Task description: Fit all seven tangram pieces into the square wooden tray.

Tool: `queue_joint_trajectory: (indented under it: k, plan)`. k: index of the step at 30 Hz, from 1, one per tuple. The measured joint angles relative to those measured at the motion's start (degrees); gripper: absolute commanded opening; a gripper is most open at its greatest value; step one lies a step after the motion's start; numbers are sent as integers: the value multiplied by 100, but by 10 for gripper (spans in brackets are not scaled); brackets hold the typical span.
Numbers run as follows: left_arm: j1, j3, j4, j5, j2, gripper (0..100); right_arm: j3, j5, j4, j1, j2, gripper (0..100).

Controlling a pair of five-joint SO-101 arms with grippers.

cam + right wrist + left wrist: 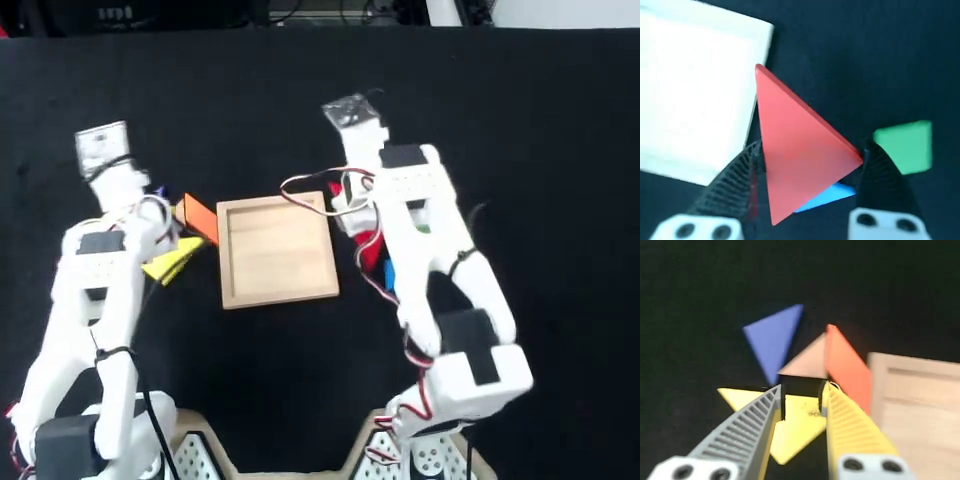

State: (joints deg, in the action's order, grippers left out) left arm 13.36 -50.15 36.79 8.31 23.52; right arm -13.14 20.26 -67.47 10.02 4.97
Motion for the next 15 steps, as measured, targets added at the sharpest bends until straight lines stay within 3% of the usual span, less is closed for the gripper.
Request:
queue_joint_trajectory:
  k: [4, 10, 15]
  plan:
    - [448, 0, 0, 0, 0, 148, 0, 1231, 0, 352, -246, 170]
    - [879, -308, -53, 0, -9, 148, 0, 2207, 0, 1125, -316, 170]
    - [1785, -563, -53, -440, -9, 148, 97, 2796, 0, 1758, -316, 172]
